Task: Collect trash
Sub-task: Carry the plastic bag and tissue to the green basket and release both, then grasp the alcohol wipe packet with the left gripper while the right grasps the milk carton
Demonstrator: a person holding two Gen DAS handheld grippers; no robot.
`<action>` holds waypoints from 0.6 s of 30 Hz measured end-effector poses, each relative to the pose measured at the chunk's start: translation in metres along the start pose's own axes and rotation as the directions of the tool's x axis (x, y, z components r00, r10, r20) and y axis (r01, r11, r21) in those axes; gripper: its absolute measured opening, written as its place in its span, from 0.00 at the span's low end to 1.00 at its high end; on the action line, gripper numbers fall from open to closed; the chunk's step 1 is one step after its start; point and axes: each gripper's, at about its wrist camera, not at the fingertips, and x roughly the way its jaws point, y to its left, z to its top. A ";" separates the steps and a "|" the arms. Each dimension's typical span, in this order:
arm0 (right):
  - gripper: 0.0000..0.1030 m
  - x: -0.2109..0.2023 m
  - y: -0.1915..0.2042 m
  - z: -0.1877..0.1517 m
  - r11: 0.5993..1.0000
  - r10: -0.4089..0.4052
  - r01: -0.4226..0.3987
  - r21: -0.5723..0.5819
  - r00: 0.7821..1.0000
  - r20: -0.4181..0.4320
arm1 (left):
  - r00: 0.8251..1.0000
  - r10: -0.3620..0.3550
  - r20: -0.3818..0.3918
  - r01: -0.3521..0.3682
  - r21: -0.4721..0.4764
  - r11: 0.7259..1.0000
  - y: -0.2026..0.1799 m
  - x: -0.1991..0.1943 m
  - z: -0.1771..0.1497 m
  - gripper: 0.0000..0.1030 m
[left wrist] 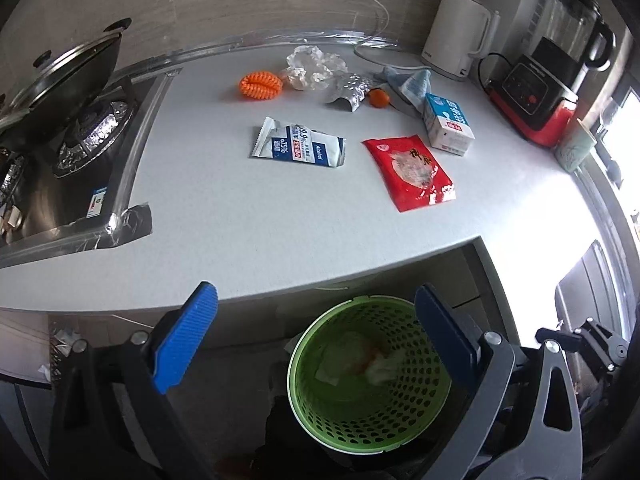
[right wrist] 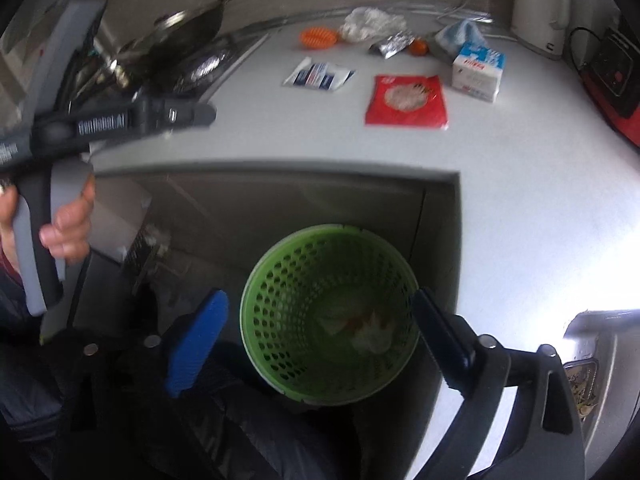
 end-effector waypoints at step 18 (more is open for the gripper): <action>0.97 -0.017 -0.036 0.085 0.959 -0.240 0.201 0.197 0.951 0.196 | 0.998 0.049 0.032 -0.044 -0.145 0.988 0.028 0.045 0.077 0.92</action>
